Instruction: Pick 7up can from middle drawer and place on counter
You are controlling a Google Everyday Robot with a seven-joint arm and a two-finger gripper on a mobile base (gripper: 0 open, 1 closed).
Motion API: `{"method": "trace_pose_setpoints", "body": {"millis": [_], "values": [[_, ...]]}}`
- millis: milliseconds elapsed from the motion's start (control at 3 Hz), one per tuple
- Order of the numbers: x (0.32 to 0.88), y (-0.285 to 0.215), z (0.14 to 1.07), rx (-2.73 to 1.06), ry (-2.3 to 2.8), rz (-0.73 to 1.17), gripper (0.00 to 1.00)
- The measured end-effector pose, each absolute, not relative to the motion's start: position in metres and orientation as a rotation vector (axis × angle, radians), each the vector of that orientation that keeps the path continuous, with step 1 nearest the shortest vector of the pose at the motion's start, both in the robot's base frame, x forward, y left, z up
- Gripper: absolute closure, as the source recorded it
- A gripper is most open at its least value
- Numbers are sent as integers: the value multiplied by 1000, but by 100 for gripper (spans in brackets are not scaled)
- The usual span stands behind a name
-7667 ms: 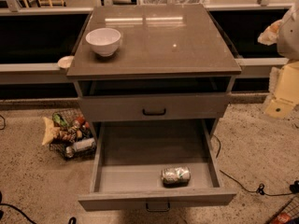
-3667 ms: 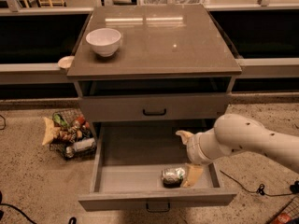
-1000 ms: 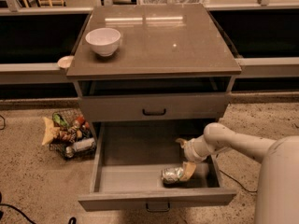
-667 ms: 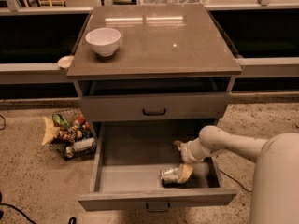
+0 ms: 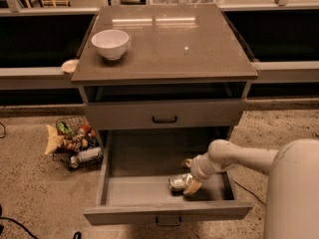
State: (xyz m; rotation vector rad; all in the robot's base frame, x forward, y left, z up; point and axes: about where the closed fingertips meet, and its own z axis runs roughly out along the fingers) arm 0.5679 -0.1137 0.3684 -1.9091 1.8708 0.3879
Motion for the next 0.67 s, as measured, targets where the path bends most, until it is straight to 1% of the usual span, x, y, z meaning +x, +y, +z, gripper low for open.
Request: {"method": "trace_pose_setpoints", "body": {"millis": [333, 667], "values": [[563, -111, 376, -1902, 1866, 363, 50], [559, -111, 385, -1885, 1841, 359, 72]]}}
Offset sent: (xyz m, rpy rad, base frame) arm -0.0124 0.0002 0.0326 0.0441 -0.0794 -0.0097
